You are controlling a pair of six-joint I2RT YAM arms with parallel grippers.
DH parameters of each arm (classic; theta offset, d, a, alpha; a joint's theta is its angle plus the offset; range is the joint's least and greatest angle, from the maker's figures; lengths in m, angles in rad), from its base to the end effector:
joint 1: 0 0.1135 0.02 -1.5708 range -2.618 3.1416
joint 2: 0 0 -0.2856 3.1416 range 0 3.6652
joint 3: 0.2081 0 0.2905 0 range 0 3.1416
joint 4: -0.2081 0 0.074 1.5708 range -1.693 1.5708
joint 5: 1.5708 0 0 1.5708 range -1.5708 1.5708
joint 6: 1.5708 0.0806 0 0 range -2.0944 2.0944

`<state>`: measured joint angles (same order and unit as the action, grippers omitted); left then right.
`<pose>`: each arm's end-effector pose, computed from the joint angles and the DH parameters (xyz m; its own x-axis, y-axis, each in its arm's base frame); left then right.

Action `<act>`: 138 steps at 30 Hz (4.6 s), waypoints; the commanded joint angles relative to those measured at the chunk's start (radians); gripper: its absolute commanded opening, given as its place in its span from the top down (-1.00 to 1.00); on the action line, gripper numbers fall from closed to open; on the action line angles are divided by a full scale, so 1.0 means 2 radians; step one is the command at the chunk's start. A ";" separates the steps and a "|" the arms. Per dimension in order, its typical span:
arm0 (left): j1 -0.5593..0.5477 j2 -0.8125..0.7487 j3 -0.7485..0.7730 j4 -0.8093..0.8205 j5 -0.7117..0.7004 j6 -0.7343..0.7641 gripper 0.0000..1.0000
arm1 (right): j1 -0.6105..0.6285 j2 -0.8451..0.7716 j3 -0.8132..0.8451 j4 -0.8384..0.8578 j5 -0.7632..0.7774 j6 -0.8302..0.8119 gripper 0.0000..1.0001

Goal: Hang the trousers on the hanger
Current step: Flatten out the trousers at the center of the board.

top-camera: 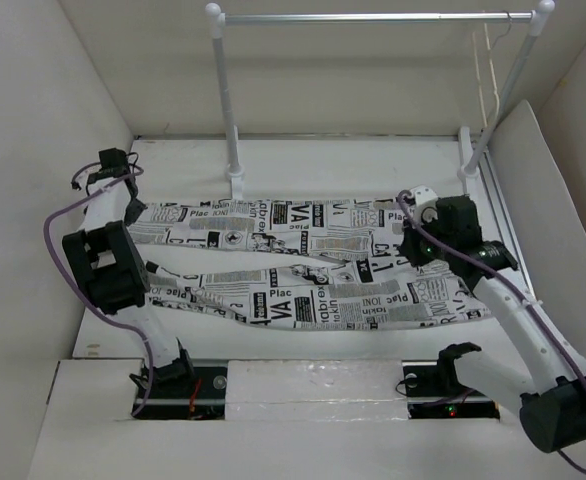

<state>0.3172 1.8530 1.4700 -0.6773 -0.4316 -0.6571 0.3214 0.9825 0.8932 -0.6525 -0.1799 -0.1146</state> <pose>0.4242 0.1747 0.2088 -0.3647 -0.7037 -0.6098 -0.8844 0.4666 -0.0095 0.2450 0.0968 0.2819 -0.5870 -0.3140 -0.7462 -0.5064 0.8616 0.0358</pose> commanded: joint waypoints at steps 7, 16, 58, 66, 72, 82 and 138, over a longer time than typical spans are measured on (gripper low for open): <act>-0.090 -0.161 -0.147 0.145 0.101 0.033 -0.15 | -0.214 0.068 0.027 0.120 0.004 0.057 0.55; -0.094 -0.121 -0.141 0.207 0.144 0.025 -0.15 | -0.405 0.217 0.017 0.318 -0.067 0.189 -0.14; -0.085 0.122 0.004 0.202 0.077 0.016 0.18 | -0.367 0.549 0.327 0.164 -0.080 0.011 -0.03; -0.080 0.120 -0.003 0.206 0.082 0.013 1.00 | -0.378 0.525 0.285 0.200 -0.119 0.026 1.00; -0.080 0.079 -0.005 0.220 0.089 0.008 1.00 | -0.415 0.499 0.282 0.251 -0.161 0.087 1.00; -0.093 0.131 0.115 0.177 0.100 0.031 1.00 | -0.425 0.576 0.427 0.232 -0.149 0.137 1.00; -0.095 -0.053 -0.113 0.070 0.112 -0.073 0.31 | -0.010 0.001 -0.043 0.173 -0.086 0.162 0.53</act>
<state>0.1139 1.8301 1.2133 -0.5579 -0.1364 -0.8398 0.3023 0.9977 0.7876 -0.3004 -0.3149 0.2283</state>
